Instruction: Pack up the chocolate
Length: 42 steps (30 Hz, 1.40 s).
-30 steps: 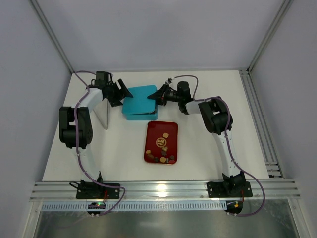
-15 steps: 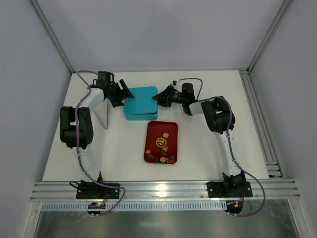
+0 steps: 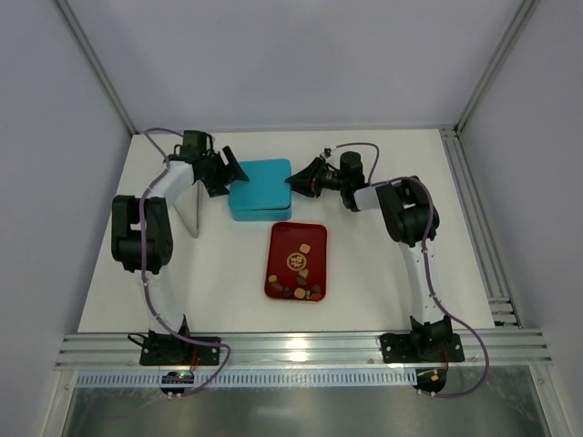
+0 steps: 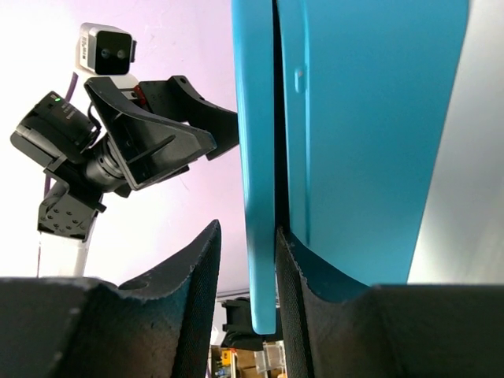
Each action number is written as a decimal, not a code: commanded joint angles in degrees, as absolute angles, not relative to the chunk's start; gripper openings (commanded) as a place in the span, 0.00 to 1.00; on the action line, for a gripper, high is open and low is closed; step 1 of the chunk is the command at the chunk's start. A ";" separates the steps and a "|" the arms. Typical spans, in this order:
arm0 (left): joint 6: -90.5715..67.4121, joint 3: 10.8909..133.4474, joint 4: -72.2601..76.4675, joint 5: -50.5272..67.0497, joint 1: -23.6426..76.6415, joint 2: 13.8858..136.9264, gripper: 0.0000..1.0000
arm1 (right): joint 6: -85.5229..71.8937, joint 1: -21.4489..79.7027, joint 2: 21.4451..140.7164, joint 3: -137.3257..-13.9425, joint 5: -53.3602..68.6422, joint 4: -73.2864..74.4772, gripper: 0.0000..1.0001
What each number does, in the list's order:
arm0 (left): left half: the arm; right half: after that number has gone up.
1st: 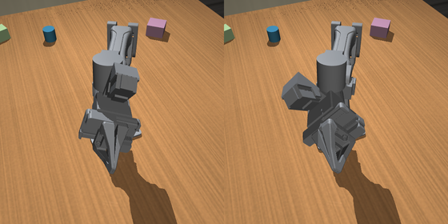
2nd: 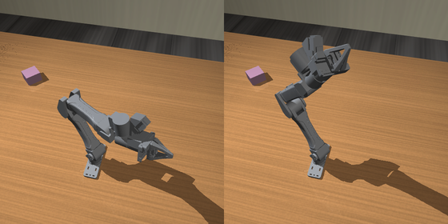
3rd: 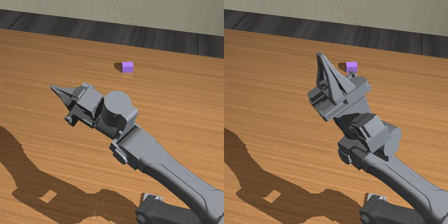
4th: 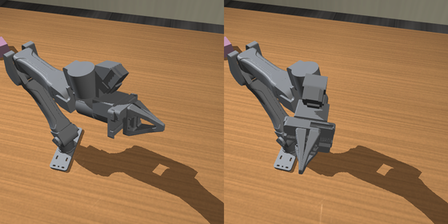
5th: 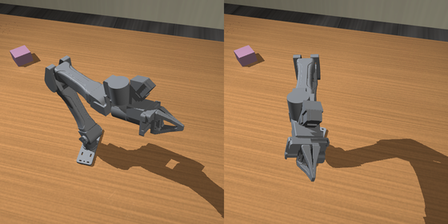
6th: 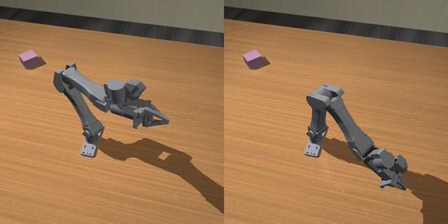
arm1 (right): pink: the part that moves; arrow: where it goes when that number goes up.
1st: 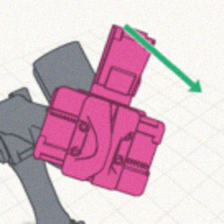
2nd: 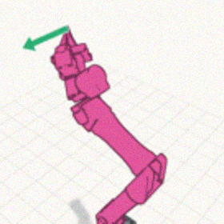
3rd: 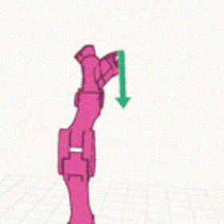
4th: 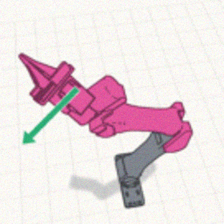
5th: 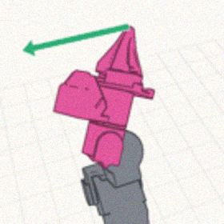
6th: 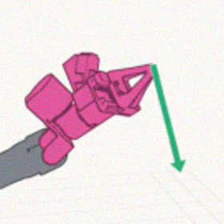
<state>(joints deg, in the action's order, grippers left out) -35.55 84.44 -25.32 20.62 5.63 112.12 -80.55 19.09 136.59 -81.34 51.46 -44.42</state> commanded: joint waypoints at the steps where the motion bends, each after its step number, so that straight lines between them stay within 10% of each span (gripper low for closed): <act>1: -34.54 87.71 -26.37 20.13 6.15 111.53 0.77 | -76.56 18.37 131.40 -80.51 52.47 -43.25 0.36; 42: -31.64 94.22 -33.66 16.17 10.28 114.78 0.77 | -58.97 15.12 124.89 -76.64 50.80 -23.54 0.46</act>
<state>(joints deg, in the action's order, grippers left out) -32.49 92.03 -32.91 16.49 9.82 113.89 -58.89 15.59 127.11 -77.60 50.96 -22.61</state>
